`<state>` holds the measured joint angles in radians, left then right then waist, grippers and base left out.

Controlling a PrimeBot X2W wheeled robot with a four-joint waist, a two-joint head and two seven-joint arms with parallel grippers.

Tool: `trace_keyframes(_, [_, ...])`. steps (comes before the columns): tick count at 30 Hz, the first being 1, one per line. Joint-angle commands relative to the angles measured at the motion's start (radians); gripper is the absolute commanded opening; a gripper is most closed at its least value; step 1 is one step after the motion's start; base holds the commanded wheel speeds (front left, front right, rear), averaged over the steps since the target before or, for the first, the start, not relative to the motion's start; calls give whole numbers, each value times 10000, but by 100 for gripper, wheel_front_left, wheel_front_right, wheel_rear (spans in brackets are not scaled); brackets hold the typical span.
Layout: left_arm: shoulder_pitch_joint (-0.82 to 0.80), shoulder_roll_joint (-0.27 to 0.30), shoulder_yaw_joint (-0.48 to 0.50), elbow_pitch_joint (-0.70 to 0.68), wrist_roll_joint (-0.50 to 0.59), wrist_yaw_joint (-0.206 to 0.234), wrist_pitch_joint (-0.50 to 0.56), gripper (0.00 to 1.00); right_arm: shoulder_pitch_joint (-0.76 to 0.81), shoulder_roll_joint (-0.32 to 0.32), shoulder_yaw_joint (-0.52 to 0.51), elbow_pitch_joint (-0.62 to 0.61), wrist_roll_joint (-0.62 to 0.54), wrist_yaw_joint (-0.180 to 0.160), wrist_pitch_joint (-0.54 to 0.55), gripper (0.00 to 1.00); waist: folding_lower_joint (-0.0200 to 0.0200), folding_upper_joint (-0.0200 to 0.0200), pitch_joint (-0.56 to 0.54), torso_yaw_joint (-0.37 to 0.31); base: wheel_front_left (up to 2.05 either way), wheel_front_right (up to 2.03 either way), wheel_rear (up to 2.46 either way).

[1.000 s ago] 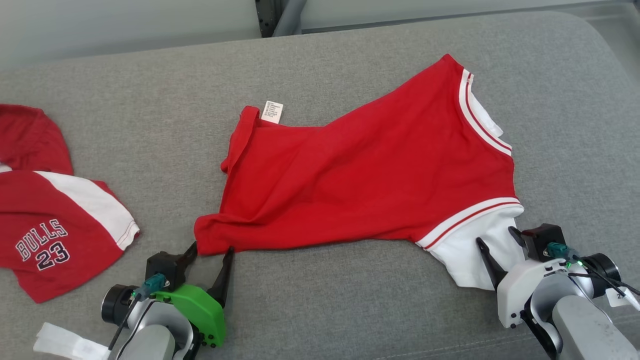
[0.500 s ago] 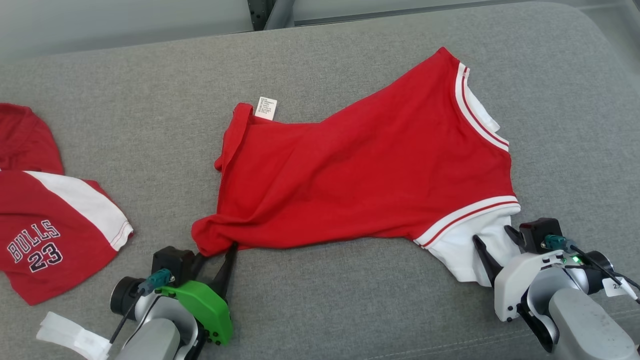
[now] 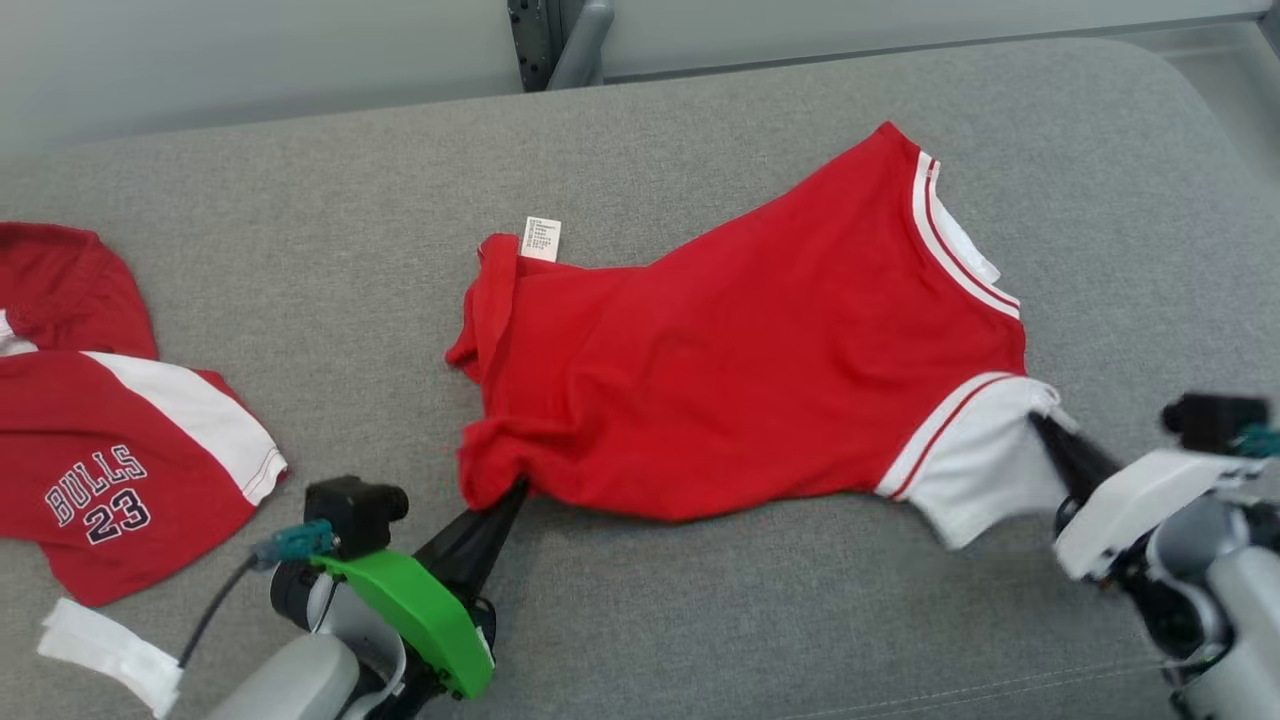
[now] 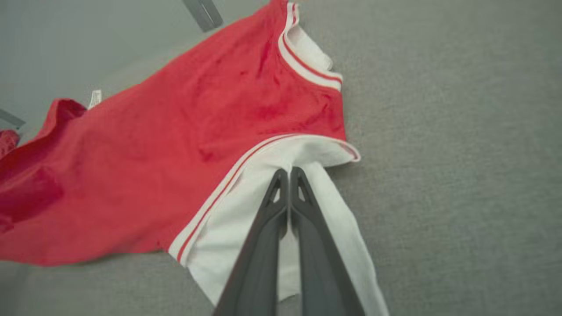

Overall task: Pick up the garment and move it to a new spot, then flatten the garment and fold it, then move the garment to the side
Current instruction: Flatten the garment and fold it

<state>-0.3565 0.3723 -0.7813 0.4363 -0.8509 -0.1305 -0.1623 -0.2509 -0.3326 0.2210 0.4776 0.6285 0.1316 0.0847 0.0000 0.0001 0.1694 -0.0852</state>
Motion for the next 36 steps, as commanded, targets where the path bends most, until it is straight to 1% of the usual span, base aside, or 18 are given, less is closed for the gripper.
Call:
trace_keyframes(1, [106,447,-31,-1109,-811,5,390,0,32,-438,-495,-1184,948,-14,176,0,0,-1,-144,69,0,0,0])
trace_keyframes(3, [36,1118,45,-2649,-1696,6,989,0,273,-932,-1224,-2589,1887,-16,454,0,0,-1,-188,100,0,0,0])
trace_keyframes(6, [-269,2155,516,-4863,-3101,6,1943,0,244,-1495,-2550,-4409,2971,-11,1081,0,0,-1,-169,126,0,0,0])
trace_keyframes(8, [-589,2696,925,-5921,-3973,4,2568,0,-53,-1756,-3394,-5160,3456,-13,1638,0,0,-1,-93,162,0,0,0])
trace_keyframes(10, [-1010,3085,1312,-6644,-4809,9,3223,0,-448,-1896,-4030,-5716,3807,-11,2278,0,0,-1,-16,209,0,0,0])
trace_keyframes(11, [-1274,3205,1449,-6899,-5300,44,3621,0,-700,-1940,-4283,-5887,3930,-11,2620,0,0,-1,37,231,0,0,0])
trace_keyframes(13, [-1815,3167,1663,-7306,-6563,83,4431,0,-1329,-1879,-4593,-6072,4141,-11,3290,0,0,-1,136,248,0,0,0])
trace_keyframes(14, [-2147,3201,1809,-7353,-7062,204,4818,0,-1679,-1827,-4671,-6100,4205,-11,3606,0,0,-1,172,247,0,0,0])
trace_keyframes(16, [-2920,3325,1946,-7240,-7717,539,5606,0,-2501,-1719,-4794,-6015,4168,-10,4141,0,0,-1,320,243,0,0,0])
trace_keyframes(17, [-3302,3287,1957,-7075,-7906,725,5921,0,-2911,-1614,-4811,-5943,4105,-10,4370,0,0,-1,404,249,0,0,0])
trace_keyframes(18, [-4088,3129,1964,-6664,-8104,1056,6411,0,-3745,-1360,-4845,-5748,3906,-10,4754,0,0,-1,645,258,0,0,0])
trace_keyframes(21, [-5475,2897,1864,-5798,-7592,1516,6808,0,-5156,-946,-4955,-5180,3249,-10,5142,0,0,-1,1262,275,0,0,0])
trace_keyframes(22, [-5475,2897,1864,-5798,-7592,1516,6808,0,-5156,-946,-4955,-5180,3249,-10,5142,0,0,-1,1262,275,0,0,0])
trace_keyframes(26, [-7571,2278,1537,-4067,-6149,1826,6733,0,-7300,-140,-5080,-3914,1783,-10,5130,0,0,-1,2338,365,0,0,0])
trace_keyframes(28, [-8689,1871,1499,-3050,-5307,1889,6299,0,-8452,444,-5061,-3272,1075,-8,4808,0,0,-1,2881,366,0,0,0])
trace_keyframes(30, [-9779,1412,1515,-1966,-4378,1884,5477,0,-9596,968,-5002,-2533,326,-8,4294,0,0,-1,3383,327,0,0,0])
trace_keyframes(32, [-10790,984,1405,-926,-3337,1831,4479,0,-10668,1287,-4813,-1908,-473,-10,3458,0,0,-1,3819,297,0,0,0])
trace_keyframes(36, [-12610,70,1610,961,-1745,2003,1721,0,-12693,2086,-4675,-877,-1273,-8,1242,0,0,-1,4543,164,0,0,0])
